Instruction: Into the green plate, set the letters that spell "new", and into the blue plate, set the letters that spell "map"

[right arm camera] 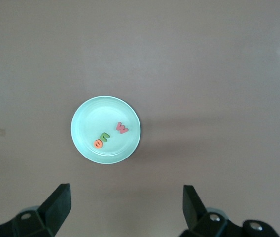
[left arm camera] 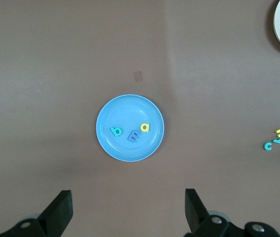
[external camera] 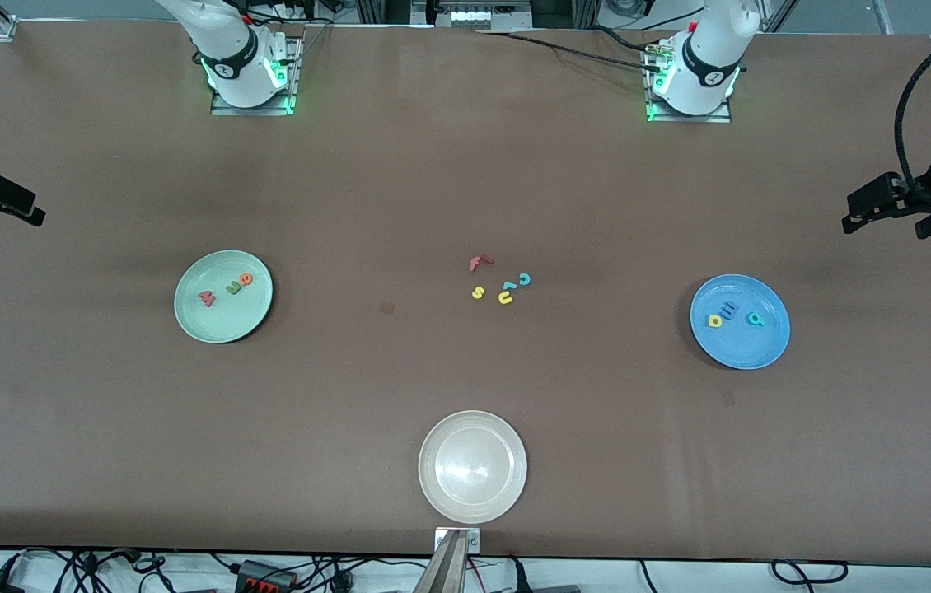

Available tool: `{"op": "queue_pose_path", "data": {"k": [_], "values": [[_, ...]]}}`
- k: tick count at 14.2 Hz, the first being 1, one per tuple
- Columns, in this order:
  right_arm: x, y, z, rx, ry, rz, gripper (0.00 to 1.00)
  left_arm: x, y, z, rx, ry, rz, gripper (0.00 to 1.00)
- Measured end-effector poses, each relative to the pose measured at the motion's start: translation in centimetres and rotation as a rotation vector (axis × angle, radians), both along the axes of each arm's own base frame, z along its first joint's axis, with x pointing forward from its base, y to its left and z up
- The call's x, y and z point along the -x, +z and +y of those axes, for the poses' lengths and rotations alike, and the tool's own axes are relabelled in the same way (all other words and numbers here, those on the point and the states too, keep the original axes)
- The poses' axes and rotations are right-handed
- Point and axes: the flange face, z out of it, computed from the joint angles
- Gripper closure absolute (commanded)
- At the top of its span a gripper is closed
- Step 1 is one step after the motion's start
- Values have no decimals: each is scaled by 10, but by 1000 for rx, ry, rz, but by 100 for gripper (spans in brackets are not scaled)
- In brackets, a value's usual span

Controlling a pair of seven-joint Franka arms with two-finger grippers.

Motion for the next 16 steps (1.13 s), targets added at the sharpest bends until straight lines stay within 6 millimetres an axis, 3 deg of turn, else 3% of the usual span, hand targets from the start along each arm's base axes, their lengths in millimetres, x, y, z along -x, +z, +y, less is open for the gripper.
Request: {"op": "queue_pose_path", "data": {"k": [7,16], "values": [[47,0,2,3,22,15,0,1,-1,1,0,1,8,0],[51,1,3,1,24,24,0,1,-1,2,0,3,9,0]]}}
